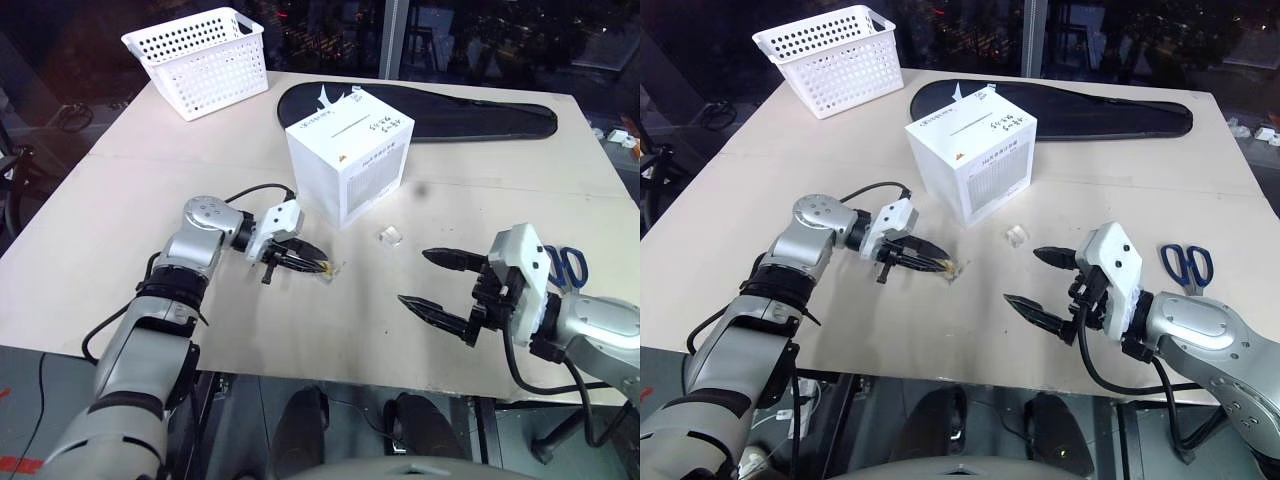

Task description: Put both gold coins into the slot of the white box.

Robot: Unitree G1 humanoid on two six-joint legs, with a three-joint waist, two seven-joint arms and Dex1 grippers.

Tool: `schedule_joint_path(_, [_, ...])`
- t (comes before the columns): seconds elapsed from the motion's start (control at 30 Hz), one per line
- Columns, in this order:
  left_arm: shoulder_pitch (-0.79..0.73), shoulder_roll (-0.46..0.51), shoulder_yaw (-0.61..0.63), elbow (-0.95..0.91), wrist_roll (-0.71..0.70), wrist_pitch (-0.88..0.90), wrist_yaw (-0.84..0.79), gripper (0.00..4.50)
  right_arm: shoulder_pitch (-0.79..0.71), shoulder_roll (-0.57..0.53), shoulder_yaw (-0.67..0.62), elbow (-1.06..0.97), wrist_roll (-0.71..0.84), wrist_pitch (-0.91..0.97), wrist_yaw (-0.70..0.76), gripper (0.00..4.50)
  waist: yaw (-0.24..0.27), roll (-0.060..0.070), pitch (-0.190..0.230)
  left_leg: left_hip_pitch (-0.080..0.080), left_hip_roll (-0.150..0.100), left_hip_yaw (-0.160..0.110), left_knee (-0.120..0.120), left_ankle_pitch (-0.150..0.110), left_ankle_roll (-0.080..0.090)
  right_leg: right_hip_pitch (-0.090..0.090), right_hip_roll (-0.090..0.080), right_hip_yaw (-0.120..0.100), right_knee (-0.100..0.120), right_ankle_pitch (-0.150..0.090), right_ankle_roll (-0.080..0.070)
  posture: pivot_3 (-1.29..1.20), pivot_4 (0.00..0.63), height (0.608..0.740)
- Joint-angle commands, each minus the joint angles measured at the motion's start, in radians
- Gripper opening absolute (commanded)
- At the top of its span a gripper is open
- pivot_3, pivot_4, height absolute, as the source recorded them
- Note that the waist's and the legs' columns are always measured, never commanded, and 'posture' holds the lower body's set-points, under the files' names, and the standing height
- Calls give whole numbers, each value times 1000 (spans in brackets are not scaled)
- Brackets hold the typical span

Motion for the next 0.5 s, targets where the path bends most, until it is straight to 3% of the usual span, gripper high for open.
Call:
schedule_joint_path(0.03, [-16, 13, -13, -36, -33, 7, -4, 59, -3, -10, -28, -35, 11, -10, -5, 4037, 0, 0, 0, 0, 0, 0, 0, 0, 0, 0, 0, 0, 0, 0, 0, 0, 150, 740])
schedule_joint_path(0.33, [6, 38, -2, -101, -93, 93, -4, 59, 4, -11, -27, -32, 3, -15, -2, 4037, -1, 0, 0, 0, 0, 0, 0, 0, 0, 0, 0, 0, 0, 0, 0, 0, 150, 740])
schedule_joint_path(0.5, [41, 61, 95, -246, -182, 326, 41, 59, 2, -4, -16, -31, -5, -19, -4, 4037, -1, 0, 0, 0, 0, 0, 0, 0, 0, 0, 0, 0, 0, 0, 0, 0, 150, 740])
